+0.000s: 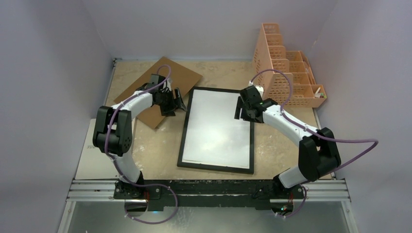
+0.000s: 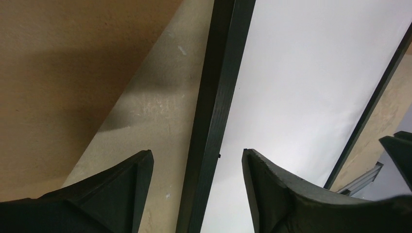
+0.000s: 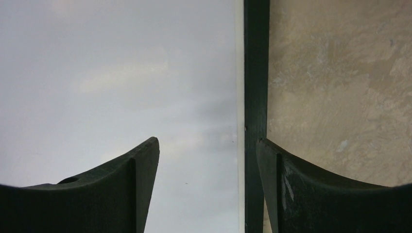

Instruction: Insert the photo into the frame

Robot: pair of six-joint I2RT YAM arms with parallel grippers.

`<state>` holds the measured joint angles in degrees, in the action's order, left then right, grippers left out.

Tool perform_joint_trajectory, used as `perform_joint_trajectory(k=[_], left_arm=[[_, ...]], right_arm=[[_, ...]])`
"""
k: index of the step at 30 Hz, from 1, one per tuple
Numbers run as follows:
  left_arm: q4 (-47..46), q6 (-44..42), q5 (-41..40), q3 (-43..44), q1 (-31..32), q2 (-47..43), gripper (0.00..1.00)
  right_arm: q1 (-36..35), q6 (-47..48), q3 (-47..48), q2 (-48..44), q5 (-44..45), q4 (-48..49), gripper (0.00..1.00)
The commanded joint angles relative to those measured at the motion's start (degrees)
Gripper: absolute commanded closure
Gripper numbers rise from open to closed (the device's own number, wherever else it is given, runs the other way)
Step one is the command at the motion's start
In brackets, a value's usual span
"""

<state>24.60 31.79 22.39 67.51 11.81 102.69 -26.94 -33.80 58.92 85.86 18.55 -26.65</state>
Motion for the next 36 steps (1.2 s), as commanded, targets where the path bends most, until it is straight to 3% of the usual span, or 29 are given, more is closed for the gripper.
perform_joint_trajectory(k=[1,8,14,19,26,36], left_arm=[[2.7,-4.6,-5.8,6.6,0.3,-2.5,0.3],[4.8,-6.4,-17.0,11.0,0.1,-6.1,0.3],[4.9,-4.6,-26.9,11.8,-0.4,-12.1,0.3],[4.6,-2.8,-31.9,11.6,-0.6,-18.2,0.3],[6.0,1.1,-33.2,10.4,-0.7,-23.6,0.3],[10.1,3.9,-34.4,8.1,-0.6,-26.3,0.3]], right_arm=[[0.0,1.6,5.3,-2.2,-5.0,7.4,0.25],[-0.9,-4.3,9.8,1.4,-20.7,22.2,0.3],[-3.4,-14.9,14.3,6.2,-26.9,35.0,0.35],[-7.9,-22.1,21.2,14.5,-29.4,39.4,0.38],[-15.6,-32.5,23.5,21.2,-20.1,43.0,0.41],[-18.4,-40.1,37.6,35.4,-12.3,29.6,0.5]])
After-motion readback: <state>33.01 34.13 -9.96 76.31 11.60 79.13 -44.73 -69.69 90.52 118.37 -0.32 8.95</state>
